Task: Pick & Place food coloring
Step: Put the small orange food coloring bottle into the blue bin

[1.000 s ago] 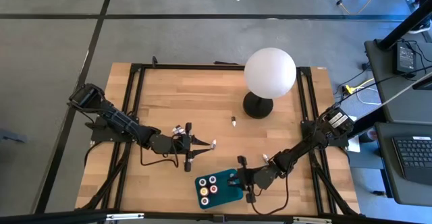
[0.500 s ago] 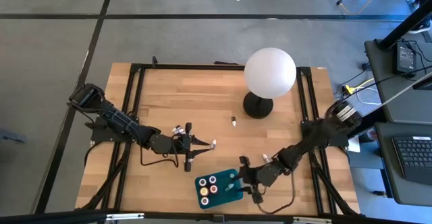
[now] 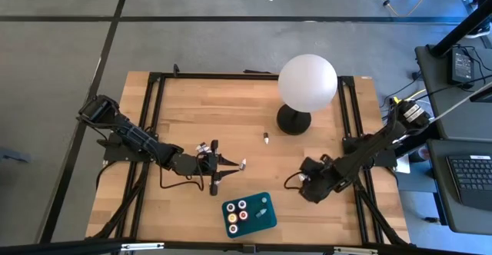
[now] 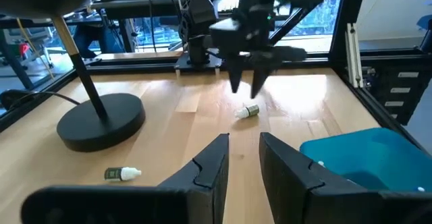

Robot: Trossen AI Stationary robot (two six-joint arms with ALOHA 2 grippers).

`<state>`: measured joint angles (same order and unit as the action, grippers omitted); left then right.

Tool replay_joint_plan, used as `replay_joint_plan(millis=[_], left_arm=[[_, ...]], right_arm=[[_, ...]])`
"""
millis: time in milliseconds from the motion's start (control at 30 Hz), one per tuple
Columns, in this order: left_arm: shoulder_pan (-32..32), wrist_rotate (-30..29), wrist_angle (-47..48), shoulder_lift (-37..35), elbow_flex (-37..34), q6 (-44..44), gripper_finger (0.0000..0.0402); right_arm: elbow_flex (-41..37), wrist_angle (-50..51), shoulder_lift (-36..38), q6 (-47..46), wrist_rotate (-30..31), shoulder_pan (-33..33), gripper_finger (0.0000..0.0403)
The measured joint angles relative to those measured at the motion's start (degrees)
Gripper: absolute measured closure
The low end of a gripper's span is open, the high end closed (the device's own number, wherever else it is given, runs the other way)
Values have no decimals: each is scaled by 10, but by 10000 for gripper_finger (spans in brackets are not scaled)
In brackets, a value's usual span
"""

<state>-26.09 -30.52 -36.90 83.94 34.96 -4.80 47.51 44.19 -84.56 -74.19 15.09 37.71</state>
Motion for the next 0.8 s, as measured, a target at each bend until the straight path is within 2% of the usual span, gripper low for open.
replay_joint_plan(millis=[367,467,667,800], left_arm=[[1,-4,10,0,0,0,319],[0,-4,11,0,0,0,322],[1,-4,11,0,0,0,322],[1,-4,12,0,0,0,321]], right_arm=[[0,-43,-51,15,2,-3,210],[0,-42,-71,42,-12,-3,210],[2,-54,-109,38,-20,-3,210],[2,-60,-114,38,-21,-3,228]])
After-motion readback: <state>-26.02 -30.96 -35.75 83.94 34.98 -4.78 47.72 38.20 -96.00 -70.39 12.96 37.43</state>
